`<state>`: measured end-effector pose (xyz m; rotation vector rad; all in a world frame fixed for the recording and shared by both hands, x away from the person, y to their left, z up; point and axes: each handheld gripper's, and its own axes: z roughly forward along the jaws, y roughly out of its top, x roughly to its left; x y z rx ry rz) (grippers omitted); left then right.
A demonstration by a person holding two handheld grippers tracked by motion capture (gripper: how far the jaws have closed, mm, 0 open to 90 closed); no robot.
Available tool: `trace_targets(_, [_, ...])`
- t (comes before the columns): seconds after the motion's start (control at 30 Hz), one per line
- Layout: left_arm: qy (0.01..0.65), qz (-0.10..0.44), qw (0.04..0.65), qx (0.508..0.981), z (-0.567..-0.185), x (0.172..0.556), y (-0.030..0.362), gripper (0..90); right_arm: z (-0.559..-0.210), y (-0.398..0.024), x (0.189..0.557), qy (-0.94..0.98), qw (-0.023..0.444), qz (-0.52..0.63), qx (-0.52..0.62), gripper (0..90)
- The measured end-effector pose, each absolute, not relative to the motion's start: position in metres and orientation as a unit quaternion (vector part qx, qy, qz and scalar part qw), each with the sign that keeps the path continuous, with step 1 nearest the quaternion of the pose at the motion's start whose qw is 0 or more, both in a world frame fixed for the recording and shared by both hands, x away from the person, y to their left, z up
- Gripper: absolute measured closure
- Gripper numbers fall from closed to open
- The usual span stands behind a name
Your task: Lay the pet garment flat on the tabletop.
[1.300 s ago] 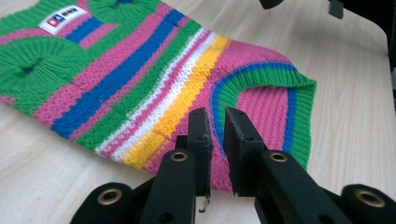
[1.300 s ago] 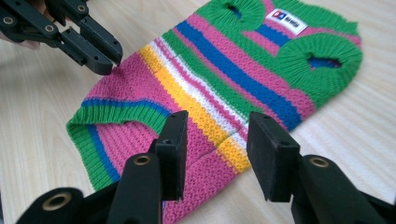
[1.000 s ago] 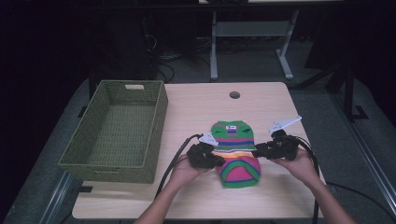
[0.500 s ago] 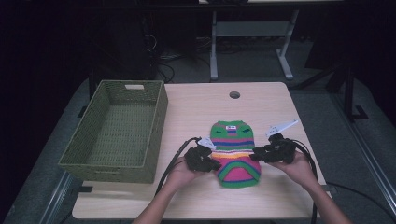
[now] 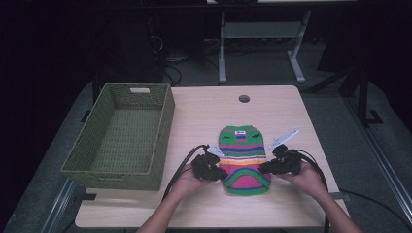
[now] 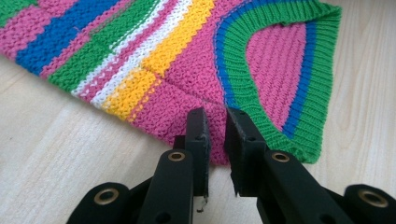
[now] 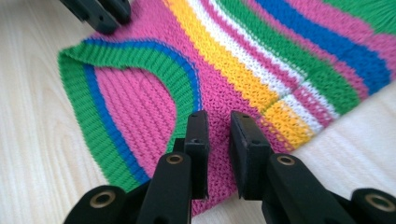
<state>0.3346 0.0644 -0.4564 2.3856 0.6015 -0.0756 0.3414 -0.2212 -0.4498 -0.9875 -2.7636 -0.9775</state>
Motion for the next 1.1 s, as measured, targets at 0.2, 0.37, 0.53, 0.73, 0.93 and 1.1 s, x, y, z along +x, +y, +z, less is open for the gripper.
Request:
trace_targets(0.2, [0.24,-0.023,0.332,0.912,-0.456,0.338,0.072,78.6,-0.457,-0.217,0.346,-0.89,0.034,-0.32,-0.322,76.3])
trace_targets(0.37, [0.249,-0.025,0.341,0.906,-0.458,0.338,0.075,78.0,-0.459,-0.215,0.348,-0.884,0.04,-0.33,-0.327,76.1])
trace_targets(0.53, [0.249,-0.02,0.342,0.906,-0.456,0.338,0.077,73.6,-0.459,-0.216,0.347,-0.884,0.04,-0.331,-0.328,71.8])
trace_targets(0.73, [0.26,-0.013,0.367,0.893,-0.448,0.336,0.085,69.8,-0.449,-0.218,0.343,-0.873,0.04,-0.354,-0.333,66.7])
trace_targets(0.93, [0.268,-0.004,0.374,0.888,-0.444,0.336,0.094,64.2,-0.448,-0.224,0.346,-0.866,0.04,-0.36,-0.344,58.4])
trace_targets(1.1, [0.278,-0.001,0.384,0.88,-0.44,0.334,0.1,56.2,-0.444,-0.234,0.344,-0.859,0.033,-0.368,-0.354,49.6])
